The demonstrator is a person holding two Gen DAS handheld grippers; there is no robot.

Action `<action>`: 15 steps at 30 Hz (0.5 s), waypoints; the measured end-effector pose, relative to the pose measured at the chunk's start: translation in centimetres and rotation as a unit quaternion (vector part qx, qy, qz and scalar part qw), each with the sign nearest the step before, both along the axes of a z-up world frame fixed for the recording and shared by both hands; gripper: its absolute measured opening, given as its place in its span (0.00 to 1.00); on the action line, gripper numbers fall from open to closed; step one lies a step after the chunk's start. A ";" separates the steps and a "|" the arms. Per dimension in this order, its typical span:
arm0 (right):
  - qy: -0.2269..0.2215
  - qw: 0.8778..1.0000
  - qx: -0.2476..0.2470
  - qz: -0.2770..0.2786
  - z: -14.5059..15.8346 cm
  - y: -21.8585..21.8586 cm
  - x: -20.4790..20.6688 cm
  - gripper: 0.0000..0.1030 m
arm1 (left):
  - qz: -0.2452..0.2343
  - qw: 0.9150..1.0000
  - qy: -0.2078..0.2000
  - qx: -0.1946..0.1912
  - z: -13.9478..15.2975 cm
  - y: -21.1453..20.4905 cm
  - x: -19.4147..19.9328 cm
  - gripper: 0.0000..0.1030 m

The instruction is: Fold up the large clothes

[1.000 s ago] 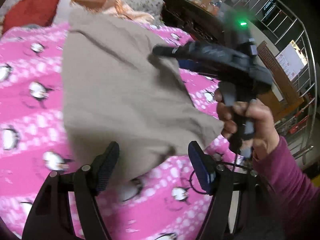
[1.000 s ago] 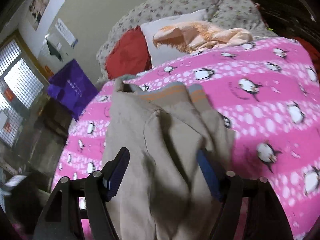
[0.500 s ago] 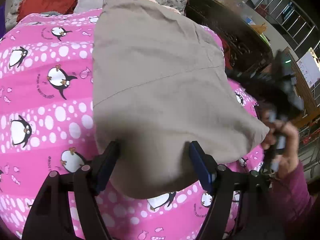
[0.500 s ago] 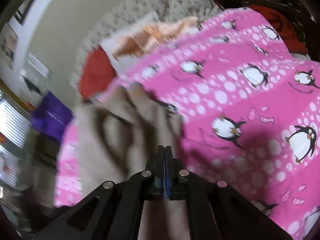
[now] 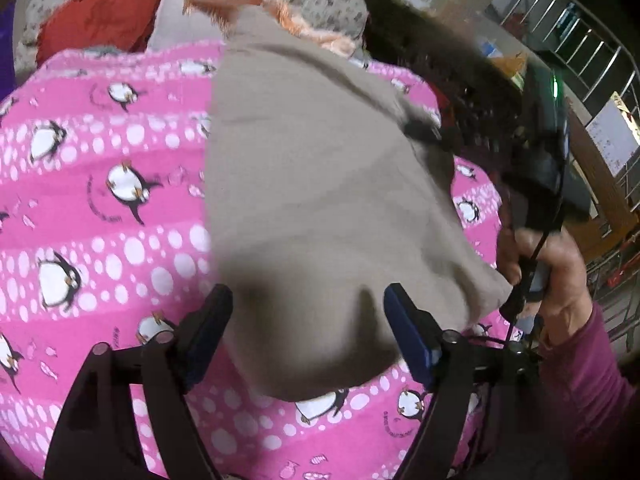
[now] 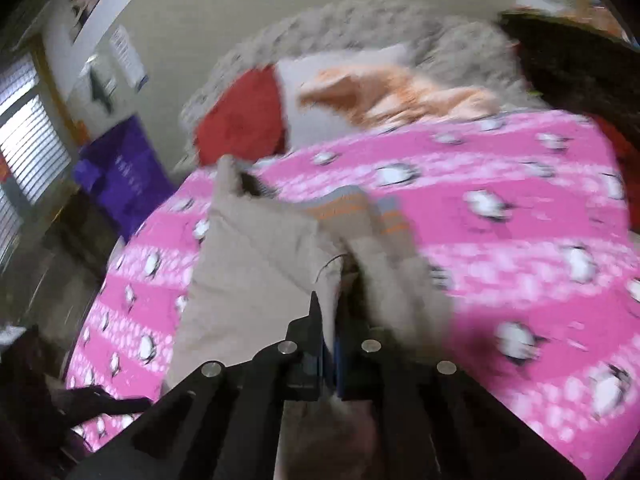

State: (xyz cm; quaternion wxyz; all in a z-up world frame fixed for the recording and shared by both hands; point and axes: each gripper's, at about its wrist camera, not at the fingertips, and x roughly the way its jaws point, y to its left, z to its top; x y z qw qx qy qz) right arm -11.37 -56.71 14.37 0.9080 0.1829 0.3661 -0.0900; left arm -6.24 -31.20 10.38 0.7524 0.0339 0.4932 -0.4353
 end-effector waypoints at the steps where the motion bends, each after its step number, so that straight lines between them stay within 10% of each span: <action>1: 0.005 1.000 -0.007 -0.018 -0.4 -0.7 -0.6 0.02 | 0.001 1.000 -0.003 0.001 -0.3 -0.1 0.1 0.80; 6: 0.059 0.995 0.039 -0.066 -5.2 -3.9 -0.7 0.03 | 0.010 0.999 0.036 0.031 -3.6 -2.3 0.9 0.81; 10: 0.022 0.998 0.026 -0.061 -1.5 -2.8 -2.9 0.42 | 0.020 0.999 0.030 0.027 -3.4 -2.2 0.9 0.81; 15: 0.019 1.000 0.011 0.002 0.7 0.5 -5.7 0.45 | 0.016 0.999 0.017 0.033 -2.9 -2.6 0.8 0.81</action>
